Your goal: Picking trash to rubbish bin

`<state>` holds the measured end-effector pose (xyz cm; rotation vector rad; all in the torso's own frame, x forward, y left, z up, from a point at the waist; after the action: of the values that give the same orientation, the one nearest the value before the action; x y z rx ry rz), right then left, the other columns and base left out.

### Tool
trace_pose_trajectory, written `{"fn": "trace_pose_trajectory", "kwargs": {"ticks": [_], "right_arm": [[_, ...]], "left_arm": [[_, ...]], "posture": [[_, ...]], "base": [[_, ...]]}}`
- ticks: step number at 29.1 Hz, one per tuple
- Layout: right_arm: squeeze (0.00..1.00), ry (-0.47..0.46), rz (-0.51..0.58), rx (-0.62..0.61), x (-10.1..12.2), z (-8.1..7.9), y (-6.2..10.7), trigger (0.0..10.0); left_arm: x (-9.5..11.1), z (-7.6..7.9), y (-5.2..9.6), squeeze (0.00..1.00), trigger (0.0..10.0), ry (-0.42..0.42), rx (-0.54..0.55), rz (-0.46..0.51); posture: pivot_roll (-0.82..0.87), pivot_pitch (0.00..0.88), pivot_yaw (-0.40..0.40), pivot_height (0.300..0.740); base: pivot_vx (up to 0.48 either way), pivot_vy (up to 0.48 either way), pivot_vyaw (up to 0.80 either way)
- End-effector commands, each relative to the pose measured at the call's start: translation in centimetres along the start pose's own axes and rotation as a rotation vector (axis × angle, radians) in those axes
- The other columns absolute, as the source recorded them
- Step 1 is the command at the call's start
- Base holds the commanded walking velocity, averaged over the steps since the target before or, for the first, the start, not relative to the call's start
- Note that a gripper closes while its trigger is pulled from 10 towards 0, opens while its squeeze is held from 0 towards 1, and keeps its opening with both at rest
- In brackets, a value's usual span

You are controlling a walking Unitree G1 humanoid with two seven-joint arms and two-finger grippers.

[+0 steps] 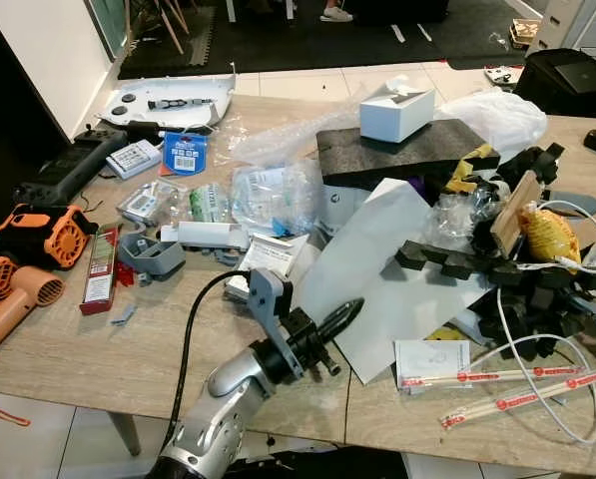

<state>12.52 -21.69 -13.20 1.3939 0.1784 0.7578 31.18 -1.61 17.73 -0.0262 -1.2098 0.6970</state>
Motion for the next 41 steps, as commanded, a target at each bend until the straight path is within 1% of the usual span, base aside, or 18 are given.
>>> {"fn": "trace_pose_trajectory", "kwargs": {"ticks": [1, 6, 7, 11, 12, 15, 16, 18, 20, 21, 24, 25, 27, 32, 35, 36, 38, 41], "right_arm": [[0.0, -0.015, -0.063, 0.064, -2.0, -2.0, 0.2, 10.0], [0.0, -0.014, -0.051, 0.054, -1.3, -1.6, 0.1, 10.0], [0.0, -0.012, -0.049, 0.05, -1.1, -1.4, 0.0, 10.0], [0.0, -0.011, -0.046, 0.046, -0.8, -1.2, 0.0, 10.0], [0.0, -0.011, -0.046, 0.046, -0.8, -1.2, 0.0, 10.0], [0.0, -0.009, -0.043, 0.041, -0.4, -1.0, -0.1, 10.0], [0.0, -0.009, -0.04, 0.039, -0.2, -0.9, -0.2, 10.0], [0.0, -0.009, -0.035, 0.035, 0.2, -0.7, -0.2, 10.0], [0.0, -0.01, -0.024, 0.028, 0.8, -0.4, -0.3, 10.0], [0.0, -0.01, -0.024, 0.028, 0.8, -0.4, -0.3, 10.0], [0.0, -0.017, 0.007, 0.014, 2.1, 0.1, -0.5, 10.0], [0.0, -0.017, 0.007, 0.014, 2.1, 0.1, -0.5, 10.0], [0.0, -0.019, 0.024, 0.008, 3.0, 0.4, -0.6, 10.0], [0.0, -0.018, 0.03, 0.007, 3.4, 0.5, -0.6, 10.0], [0.0, -0.019, 0.035, 0.006, 3.5, 0.5, -0.6, 10.0], [0.0, -0.023, 0.042, 0.005, 3.8, 0.6, -0.6, 10.0], [0.0, -0.025, 0.045, 0.004, 3.8, 0.6, -0.7, 10.0], [0.0, -0.029, 0.05, 0.002, 4.1, 0.6, -0.7, 10.0]], "left_arm": [[-0.2, 0.5, -0.2, 0.0, 0.0, 0.036, -0.016, 0.018], [0.4, 0.8, -0.4, 0.0, 0.0, 0.078, -0.045, 0.046], [0.6, 1.0, -0.4, 0.0, 0.0, 0.114, -0.063, 0.061], [1.2, 1.4, -0.3, 0.0, 0.0, 0.19, -0.104, 0.087], [1.2, 1.4, -0.3, 0.0, 0.0, 0.19, -0.104, 0.087], [3.1, 1.4, 0.1, 0.0, 0.0, 0.311, -0.164, 0.165], [4.3, 1.3, 0.4, 0.0, 0.0, 0.344, -0.182, 0.211], [6.5, 1.0, 0.8, 0.0, 0.0, 0.368, -0.197, 0.286], [8.7, 0.4, 1.3, 0.0, 0.0, 0.355, -0.195, 0.351], [8.7, 0.4, 1.3, 0.0, 0.0, 0.355, -0.195, 0.351], [11.0, 0.1, 1.9, 0.0, 0.0, 0.307, -0.197, 0.4], [11.0, 0.1, 1.9, 0.0, 0.0, 0.307, -0.197, 0.4], [12.3, 0.2, 2.1, 0.0, 0.0, 0.284, -0.21, 0.423], [13.7, 0.5, 2.3, 0.0, 0.0, 0.273, -0.23, 0.453], [14.3, 0.9, 2.4, 0.0, 0.0, 0.266, -0.245, 0.458], [15.2, 1.5, 2.3, 0.0, 0.0, 0.256, -0.271, 0.47], [15.6, 1.9, 2.3, 0.0, 0.0, 0.248, -0.286, 0.471], [16.4, 3.5, 2.6, 0.0, 0.0, 0.232, -0.376, 0.447]], "posture": [[-0.2, 0.347, 0.064, 0.74], [-0.2, 0.331, 0.064, 0.74], [-0.2, 0.323, 0.064, 0.74], [-0.19, 0.306, 0.064, 0.74], [-0.19, 0.306, 0.064, 0.74], [-0.18, 0.279, 0.063, 0.74], [-0.18, 0.263, 0.063, 0.74], [-0.18, 0.25, 0.063, 0.74], [-0.17, 0.229, 0.063, 0.74], [-0.17, 0.229, 0.063, 0.74], [-0.16, 0.203, 0.065, 0.74], [-0.16, 0.203, 0.065, 0.74], [-0.16, 0.184, 0.066, 0.74], [-0.16, 0.167, 0.066, 0.74], [-0.16, 0.162, 0.066, 0.74], [-0.16, 0.153, 0.067, 0.74], [-0.16, 0.153, 0.067, 0.74], [-0.16, 0.14, 0.067, 0.74]], "base": [[0.0, 0.0, 0.0], [0.0, 0.0, 0.0], [0.0, 0.0, 0.0], [0.0, 0.0, 0.0], [0.0, 0.0, 0.0], [0.0, 0.0, 0.0], [0.0, 0.0, 0.0], [0.0, 0.0, 0.0], [0.0, 0.0, 0.0], [0.0, 0.0, 0.0], [0.0, 0.0, 0.0], [0.0, 0.0, 0.0], [0.0, 0.0, 0.0], [0.0, 0.0, 0.0], [0.0, 0.0, 0.0], [0.0, 0.0, 0.0], [0.0, 0.0, 0.0], [0.0, 0.0, 0.0]]}}
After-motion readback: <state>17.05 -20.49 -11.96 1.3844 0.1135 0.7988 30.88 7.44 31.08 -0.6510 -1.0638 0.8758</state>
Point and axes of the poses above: a point about 5 cm out from each wrist's last joint towards the gripper, its own y axis pointing back from the gripper into the wrist, its own x axis along the axis of the wrist's last joint, z = x × y, the point moved 3 cm from there along -y, pointing out of the wrist towards the gripper, and after that the axes turned 15 degrees about y, right-handed, at the moved point
